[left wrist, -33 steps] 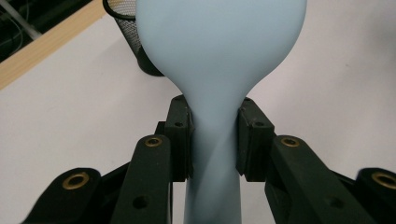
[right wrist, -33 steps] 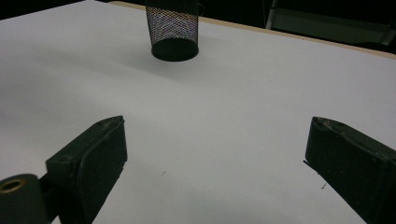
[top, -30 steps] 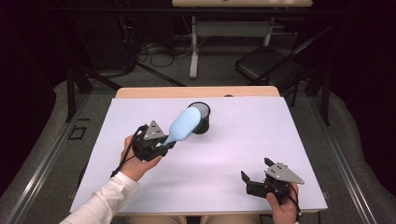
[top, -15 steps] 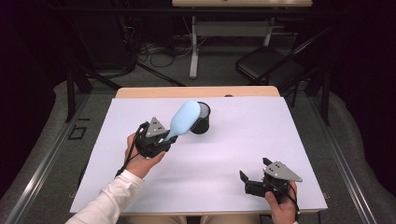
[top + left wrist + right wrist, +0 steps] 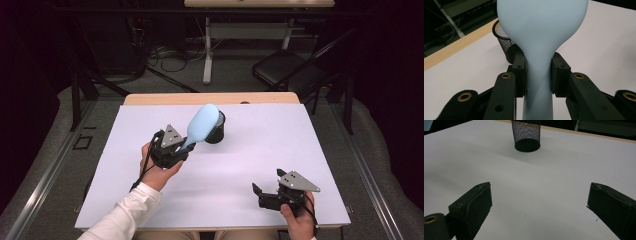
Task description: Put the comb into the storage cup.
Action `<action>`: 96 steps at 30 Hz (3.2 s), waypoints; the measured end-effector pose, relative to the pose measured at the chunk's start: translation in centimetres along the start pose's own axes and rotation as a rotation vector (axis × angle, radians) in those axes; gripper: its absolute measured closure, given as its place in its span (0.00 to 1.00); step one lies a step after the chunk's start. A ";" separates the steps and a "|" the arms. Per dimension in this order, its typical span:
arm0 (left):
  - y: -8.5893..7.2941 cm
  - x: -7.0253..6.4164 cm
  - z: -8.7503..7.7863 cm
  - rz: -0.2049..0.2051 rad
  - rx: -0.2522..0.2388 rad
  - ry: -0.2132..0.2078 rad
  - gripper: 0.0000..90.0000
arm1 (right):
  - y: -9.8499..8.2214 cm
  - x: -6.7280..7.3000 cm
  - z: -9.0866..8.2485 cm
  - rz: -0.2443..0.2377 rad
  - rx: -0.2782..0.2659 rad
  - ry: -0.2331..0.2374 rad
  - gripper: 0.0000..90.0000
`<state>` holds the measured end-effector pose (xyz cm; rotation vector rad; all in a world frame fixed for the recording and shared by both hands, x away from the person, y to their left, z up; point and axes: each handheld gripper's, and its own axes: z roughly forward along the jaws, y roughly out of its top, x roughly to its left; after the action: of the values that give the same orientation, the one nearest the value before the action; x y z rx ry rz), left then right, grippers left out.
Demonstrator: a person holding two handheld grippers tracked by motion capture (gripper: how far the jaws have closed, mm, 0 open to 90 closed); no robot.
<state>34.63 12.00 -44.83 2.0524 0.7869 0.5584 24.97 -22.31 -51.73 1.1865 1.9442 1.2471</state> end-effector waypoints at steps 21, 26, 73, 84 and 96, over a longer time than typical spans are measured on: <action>0.7 -1.4 0.9 -0.013 -0.074 -0.005 0.78 | 0.7 -0.3 0.0 0.026 0.001 0.017 0.06; 0.8 -1.6 1.1 -0.022 -0.082 -0.010 0.78 | 1.0 -0.3 0.1 0.032 0.005 0.025 0.08; 0.3 -2.1 1.4 -0.030 -0.100 -0.008 0.78 | 6.5 -0.3 3.3 0.118 0.045 0.151 0.08; 0.2 -2.3 1.4 -0.025 -0.101 -0.009 0.78 | 7.8 -0.4 3.5 0.141 0.044 0.179 0.08; 0.3 -2.4 1.4 -0.024 -0.106 -0.008 0.78 | 10.2 -0.2 4.0 0.162 0.052 0.235 0.08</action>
<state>33.93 9.46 -45.59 1.9448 0.7609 0.5657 32.20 -18.92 -44.20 1.2950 2.0925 1.4853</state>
